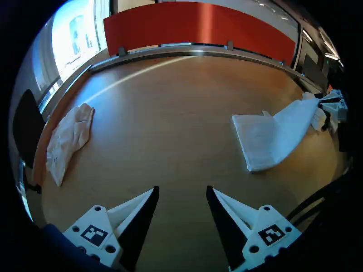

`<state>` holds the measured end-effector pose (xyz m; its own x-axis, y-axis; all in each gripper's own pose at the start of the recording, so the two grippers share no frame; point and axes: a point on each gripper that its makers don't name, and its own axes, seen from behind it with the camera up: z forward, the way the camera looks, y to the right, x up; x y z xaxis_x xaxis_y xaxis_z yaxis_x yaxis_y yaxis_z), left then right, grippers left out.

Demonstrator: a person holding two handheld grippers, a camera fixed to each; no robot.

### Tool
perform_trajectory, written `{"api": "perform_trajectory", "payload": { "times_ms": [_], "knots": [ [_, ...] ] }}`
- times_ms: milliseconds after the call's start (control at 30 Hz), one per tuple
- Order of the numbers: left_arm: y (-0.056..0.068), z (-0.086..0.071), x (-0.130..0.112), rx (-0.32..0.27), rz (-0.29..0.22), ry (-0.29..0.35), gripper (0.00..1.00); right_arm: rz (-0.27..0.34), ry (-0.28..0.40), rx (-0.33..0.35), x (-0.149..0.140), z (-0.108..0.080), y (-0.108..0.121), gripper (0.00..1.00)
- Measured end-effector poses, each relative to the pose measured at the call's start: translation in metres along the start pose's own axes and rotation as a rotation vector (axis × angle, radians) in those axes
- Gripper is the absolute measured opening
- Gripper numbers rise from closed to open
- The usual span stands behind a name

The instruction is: Fold towel

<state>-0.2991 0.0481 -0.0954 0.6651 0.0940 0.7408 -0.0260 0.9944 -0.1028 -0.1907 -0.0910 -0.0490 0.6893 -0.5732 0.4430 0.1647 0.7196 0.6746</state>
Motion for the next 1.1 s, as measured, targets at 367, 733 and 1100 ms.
{"api": "perform_trajectory", "payload": {
  "times_ms": [367, 733, 1100],
  "knots": [
    [0.004, -0.001, 0.002, -0.004, 0.002, 0.003, 0.76, -0.028, 0.017, -0.011, 0.011, -0.009, 0.007, 0.05],
    [0.005, -0.001, 0.004, -0.003, 0.001, 0.009, 0.76, -0.076, 0.035, 0.024, 0.027, 0.003, -0.010, 0.05],
    [0.001, -0.004, 0.005, 0.000, -0.005, 0.017, 0.76, -0.120, 0.045, 0.092, 0.042, 0.020, -0.041, 0.05]
  ]
}}
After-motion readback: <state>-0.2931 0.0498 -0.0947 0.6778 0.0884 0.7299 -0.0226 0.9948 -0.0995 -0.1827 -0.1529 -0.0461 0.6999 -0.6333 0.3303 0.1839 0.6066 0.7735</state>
